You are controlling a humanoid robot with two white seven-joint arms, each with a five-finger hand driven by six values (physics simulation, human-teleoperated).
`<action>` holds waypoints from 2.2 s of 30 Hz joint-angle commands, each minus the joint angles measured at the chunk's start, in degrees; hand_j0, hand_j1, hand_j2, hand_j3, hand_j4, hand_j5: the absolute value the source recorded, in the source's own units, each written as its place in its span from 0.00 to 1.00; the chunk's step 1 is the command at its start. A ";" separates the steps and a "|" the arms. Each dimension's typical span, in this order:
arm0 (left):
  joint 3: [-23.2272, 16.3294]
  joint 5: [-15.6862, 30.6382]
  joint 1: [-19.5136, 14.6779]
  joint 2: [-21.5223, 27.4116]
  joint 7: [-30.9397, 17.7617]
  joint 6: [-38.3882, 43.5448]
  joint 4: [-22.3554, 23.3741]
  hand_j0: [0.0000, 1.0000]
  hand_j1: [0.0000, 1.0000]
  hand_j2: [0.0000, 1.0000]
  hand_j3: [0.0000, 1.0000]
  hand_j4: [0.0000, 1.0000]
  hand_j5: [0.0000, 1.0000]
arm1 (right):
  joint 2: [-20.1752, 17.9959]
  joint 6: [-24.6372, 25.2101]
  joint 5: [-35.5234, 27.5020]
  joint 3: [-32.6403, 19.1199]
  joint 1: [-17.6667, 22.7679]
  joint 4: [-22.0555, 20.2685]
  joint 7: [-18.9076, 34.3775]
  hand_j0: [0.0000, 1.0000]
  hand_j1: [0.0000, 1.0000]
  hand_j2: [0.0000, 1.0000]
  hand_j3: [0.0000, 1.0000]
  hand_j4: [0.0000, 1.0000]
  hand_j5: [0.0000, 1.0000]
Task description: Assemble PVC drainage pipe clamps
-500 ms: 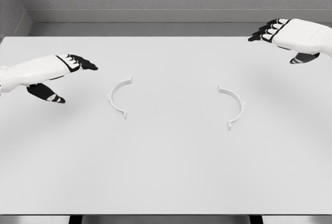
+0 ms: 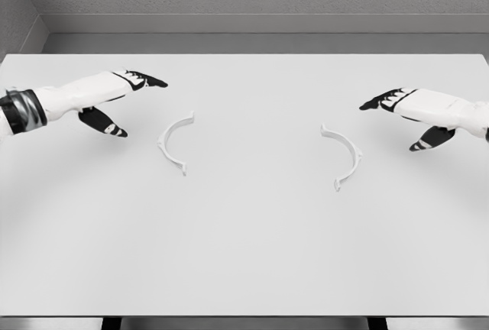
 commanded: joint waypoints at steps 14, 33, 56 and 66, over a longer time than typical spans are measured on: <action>-0.41 -2.19 -1.41 -4.57 -0.03 0.14 5.46 1.00 1.00 1.00 1.00 1.00 1.00 | 9.23 0.19 2.04 1.86 -3.60 12.57 -0.03 1.00 1.00 1.00 1.00 1.00 1.00; -2.96 -3.77 -3.52 -8.87 -0.12 0.14 10.39 1.00 1.00 1.00 1.00 1.00 1.00 | 12.13 0.19 1.34 3.44 -6.59 13.80 -0.03 1.00 1.00 1.00 1.00 1.00 1.00; -5.60 -4.73 -4.31 -11.16 -0.12 0.14 10.65 1.00 1.00 1.00 1.00 1.00 1.00 | 12.66 0.19 1.43 5.64 -6.77 13.80 -0.03 1.00 1.00 1.00 1.00 1.00 1.00; -7.88 -5.26 -4.66 -13.09 -0.12 0.14 10.30 1.00 1.00 1.00 1.00 1.00 1.00 | 13.72 0.19 1.25 6.87 -7.03 12.13 -0.03 1.00 1.00 1.00 1.00 1.00 1.00</action>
